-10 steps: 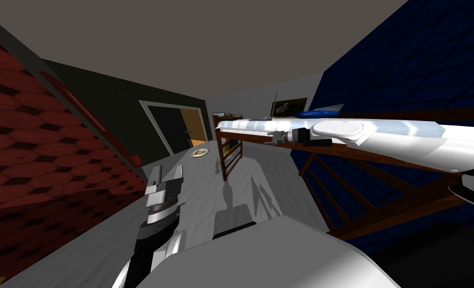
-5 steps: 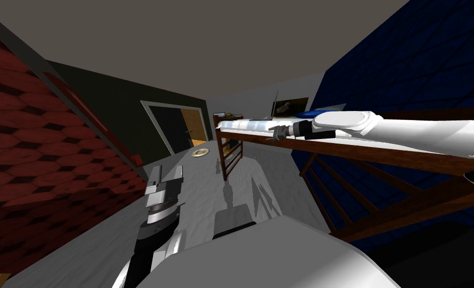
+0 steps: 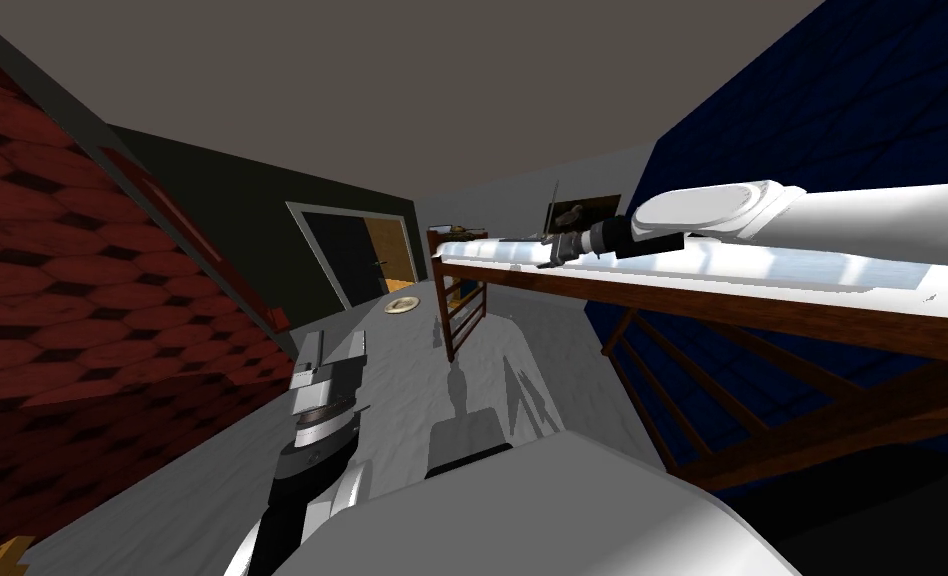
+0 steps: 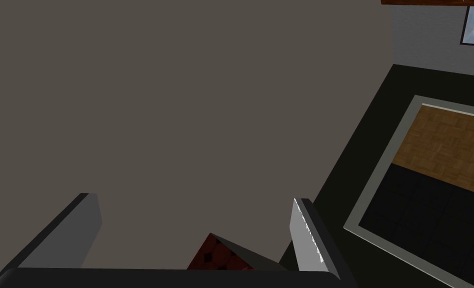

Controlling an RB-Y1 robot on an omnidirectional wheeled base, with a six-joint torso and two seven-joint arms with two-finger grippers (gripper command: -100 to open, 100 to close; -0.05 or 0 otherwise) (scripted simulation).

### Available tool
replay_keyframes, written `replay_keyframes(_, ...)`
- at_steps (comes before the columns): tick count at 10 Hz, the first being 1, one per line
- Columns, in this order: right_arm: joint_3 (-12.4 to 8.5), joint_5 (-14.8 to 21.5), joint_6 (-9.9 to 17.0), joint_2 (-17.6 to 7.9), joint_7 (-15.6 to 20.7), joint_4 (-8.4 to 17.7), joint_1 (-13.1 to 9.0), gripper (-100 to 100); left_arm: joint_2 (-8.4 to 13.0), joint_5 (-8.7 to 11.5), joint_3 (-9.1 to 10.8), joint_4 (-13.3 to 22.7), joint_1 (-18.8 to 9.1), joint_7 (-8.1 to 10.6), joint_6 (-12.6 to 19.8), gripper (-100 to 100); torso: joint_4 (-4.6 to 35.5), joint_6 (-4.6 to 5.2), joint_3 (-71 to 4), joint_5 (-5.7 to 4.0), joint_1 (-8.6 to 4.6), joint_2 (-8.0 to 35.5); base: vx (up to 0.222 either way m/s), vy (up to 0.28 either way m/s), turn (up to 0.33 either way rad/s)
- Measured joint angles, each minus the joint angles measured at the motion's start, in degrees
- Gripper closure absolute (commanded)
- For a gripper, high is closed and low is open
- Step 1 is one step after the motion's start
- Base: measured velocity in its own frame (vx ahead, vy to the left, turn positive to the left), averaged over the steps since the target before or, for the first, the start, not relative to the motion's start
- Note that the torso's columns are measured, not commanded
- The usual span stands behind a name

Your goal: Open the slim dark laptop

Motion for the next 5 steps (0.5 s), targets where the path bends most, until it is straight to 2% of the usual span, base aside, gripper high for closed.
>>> replay_keyframes(1, -0.22, -0.25, 0.24, -1.96, 0.99, 0.35, 0.13, -100, 0.0, 0.0, 0.0, 0.0, 0.0, 0.0, 0.0, 0, 0.01, 0.01, 0.02, 0.01, 0.06, 0.02, 0.022, -0.035, 0.026)
replay_keyframes(3, 0.06, 2.35, -0.13, -5.45, 0.41, 2.11, -1.65, -100, 0.0, 0.0, 0.0, 0.0, 0.0, 0.0, 0.0, 0, 0.0, 0.0, 0.01, -0.01, 0.0, 0.01, 0.017, -0.027, 0.013)
replay_keyframes(5, 0.55, 3.05, -0.16, -8.02, 0.12, 2.15, -2.42, -100, 0.0, 0.0, 0.0, 0.0, 0.0, 0.0, 0.0, 0, 0.02, 0.0, 0.05, 0.02, 0.11, 0.07, 0.013, -0.017, 0.01)
